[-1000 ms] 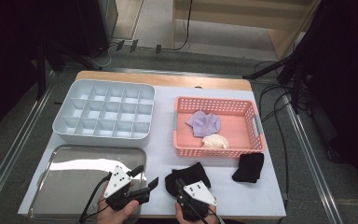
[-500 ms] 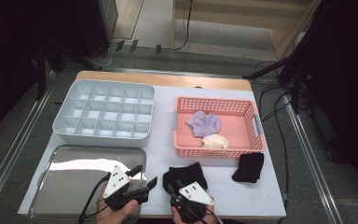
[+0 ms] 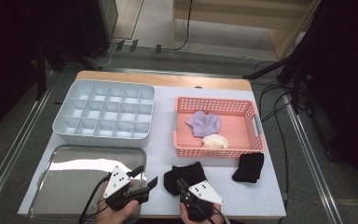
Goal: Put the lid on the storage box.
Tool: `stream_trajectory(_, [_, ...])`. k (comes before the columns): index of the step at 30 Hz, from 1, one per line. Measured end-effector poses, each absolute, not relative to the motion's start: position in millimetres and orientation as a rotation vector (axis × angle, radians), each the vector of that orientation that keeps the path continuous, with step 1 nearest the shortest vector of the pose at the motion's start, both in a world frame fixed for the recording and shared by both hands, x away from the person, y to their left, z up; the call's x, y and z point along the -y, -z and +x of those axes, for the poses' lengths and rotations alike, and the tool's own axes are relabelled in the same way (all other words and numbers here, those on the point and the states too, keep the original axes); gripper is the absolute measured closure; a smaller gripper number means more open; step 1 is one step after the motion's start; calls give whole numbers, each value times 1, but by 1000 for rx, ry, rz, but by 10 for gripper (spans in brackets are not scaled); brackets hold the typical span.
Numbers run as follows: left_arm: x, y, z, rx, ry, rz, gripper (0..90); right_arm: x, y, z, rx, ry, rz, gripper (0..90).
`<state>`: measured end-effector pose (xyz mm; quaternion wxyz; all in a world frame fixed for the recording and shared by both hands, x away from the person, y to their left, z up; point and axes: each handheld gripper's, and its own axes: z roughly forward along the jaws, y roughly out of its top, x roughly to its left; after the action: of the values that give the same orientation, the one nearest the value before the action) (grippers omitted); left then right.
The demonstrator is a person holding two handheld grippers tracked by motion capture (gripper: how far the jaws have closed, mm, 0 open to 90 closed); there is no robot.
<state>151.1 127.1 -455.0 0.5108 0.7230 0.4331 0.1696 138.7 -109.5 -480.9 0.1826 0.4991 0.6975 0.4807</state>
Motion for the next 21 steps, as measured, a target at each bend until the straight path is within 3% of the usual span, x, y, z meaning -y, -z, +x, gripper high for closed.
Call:
stream_trajectory(14, [-126,457,153,-1040,-399,1749,369,197,468,157,-1714,-1241,1545,858])
stream_trajectory(19, [-127,457,153,-1043,-398,1748,368,212,465,157,-1698,-1218,1519,693])
stream_trajectory(21, [-127,457,153,-1045,-397,1747,368,209,460,151,-1699,-1214,1474,687])
